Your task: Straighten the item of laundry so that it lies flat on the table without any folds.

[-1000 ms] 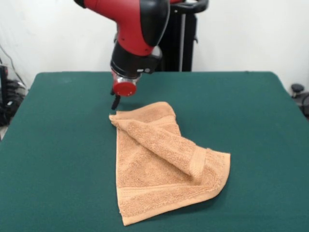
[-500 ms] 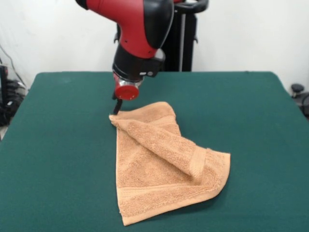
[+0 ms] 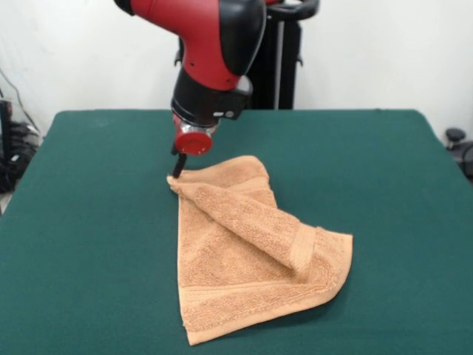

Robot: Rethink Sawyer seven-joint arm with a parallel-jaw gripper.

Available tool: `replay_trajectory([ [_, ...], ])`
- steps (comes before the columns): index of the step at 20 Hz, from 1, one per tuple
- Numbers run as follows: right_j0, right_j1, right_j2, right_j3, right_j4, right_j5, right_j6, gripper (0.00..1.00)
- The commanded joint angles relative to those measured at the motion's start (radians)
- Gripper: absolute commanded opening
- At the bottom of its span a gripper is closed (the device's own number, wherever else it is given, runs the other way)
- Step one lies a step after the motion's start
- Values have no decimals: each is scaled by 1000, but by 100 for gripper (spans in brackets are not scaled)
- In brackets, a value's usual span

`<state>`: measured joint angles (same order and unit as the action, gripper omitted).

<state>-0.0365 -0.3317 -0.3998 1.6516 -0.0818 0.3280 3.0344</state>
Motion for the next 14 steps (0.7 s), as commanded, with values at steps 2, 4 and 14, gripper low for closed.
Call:
replay_trajectory([
  [2, 16, 1, 111, -54, 50, 25, 40, 100],
  [4, 24, 14, 106, -72, 57, 33, 49, 100],
  [14, 41, 39, 97, -121, 78, 68, 66, 100],
])
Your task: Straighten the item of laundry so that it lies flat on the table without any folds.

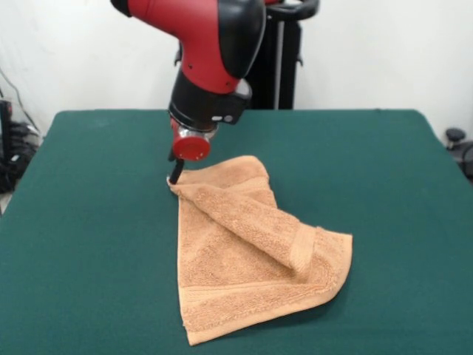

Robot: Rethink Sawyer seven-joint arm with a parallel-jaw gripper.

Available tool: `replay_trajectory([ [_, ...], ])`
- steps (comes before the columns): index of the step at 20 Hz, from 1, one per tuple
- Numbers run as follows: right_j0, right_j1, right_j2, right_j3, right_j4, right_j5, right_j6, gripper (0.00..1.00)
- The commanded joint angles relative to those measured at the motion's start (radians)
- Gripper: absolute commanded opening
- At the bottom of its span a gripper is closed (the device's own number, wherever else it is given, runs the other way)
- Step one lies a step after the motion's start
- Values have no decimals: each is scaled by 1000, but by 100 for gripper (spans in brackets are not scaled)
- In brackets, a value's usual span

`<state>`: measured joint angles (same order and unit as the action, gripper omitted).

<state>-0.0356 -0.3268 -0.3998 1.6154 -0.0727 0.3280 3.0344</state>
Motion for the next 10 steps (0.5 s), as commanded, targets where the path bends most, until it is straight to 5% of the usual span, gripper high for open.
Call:
replay_trajectory([
  [1, 43, 36, 96, -89, 71, 71, 68, 100],
  [10, 78, 62, 87, -138, 106, 113, 91, 100],
])
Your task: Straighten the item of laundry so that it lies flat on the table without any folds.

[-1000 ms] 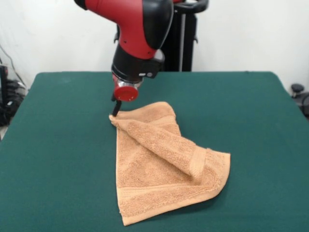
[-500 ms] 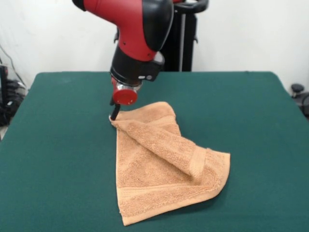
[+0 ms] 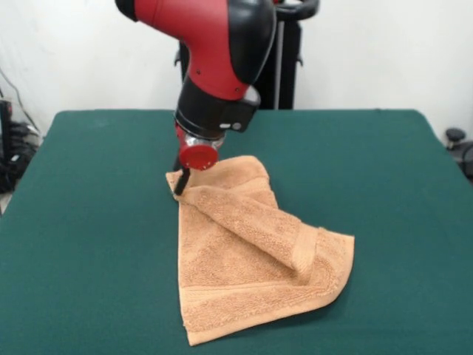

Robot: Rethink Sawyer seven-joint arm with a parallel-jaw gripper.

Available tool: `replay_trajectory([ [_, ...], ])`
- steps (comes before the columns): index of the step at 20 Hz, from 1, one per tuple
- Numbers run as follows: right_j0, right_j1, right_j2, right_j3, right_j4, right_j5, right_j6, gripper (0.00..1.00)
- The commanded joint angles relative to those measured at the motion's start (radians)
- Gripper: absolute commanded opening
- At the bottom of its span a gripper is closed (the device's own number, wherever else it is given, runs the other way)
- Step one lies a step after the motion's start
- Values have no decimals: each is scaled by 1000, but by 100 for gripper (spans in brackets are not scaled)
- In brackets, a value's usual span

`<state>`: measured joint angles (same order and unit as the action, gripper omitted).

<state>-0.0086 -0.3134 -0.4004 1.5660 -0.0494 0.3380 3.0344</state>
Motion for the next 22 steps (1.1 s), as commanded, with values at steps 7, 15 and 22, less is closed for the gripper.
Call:
replay_trajectory([
  [7, 62, 69, 86, -103, 93, 104, 83, 100],
  [15, 49, 80, 85, -114, 91, 102, 63, 100],
  [22, 26, 62, 89, -95, 80, 92, 48, 100],
])
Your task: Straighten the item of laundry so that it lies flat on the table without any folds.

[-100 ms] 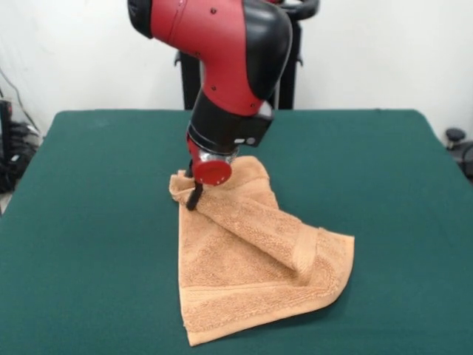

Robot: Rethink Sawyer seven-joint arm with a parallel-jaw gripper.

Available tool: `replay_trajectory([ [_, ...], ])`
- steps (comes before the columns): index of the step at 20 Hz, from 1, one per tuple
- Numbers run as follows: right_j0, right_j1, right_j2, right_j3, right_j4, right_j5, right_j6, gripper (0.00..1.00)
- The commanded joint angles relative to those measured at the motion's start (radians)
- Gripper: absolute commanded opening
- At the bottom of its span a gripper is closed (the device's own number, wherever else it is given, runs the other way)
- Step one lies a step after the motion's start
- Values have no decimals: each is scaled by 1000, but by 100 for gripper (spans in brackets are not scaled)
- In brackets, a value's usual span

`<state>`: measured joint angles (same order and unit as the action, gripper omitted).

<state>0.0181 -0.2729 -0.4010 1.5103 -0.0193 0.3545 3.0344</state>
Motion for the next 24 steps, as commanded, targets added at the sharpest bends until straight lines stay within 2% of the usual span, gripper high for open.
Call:
replay_trajectory([
  [1, -7, 19, 94, -33, 52, 67, 49, 100],
  [2, -13, 16, 99, -27, 53, 59, 49, 0],
  [13, -11, -19, 59, -43, -51, 82, -77, 0],
  [18, 6, -48, 20, -49, -142, 91, -145, 0],
  [24, 77, -69, -17, -39, -188, 130, -87, 0],
])
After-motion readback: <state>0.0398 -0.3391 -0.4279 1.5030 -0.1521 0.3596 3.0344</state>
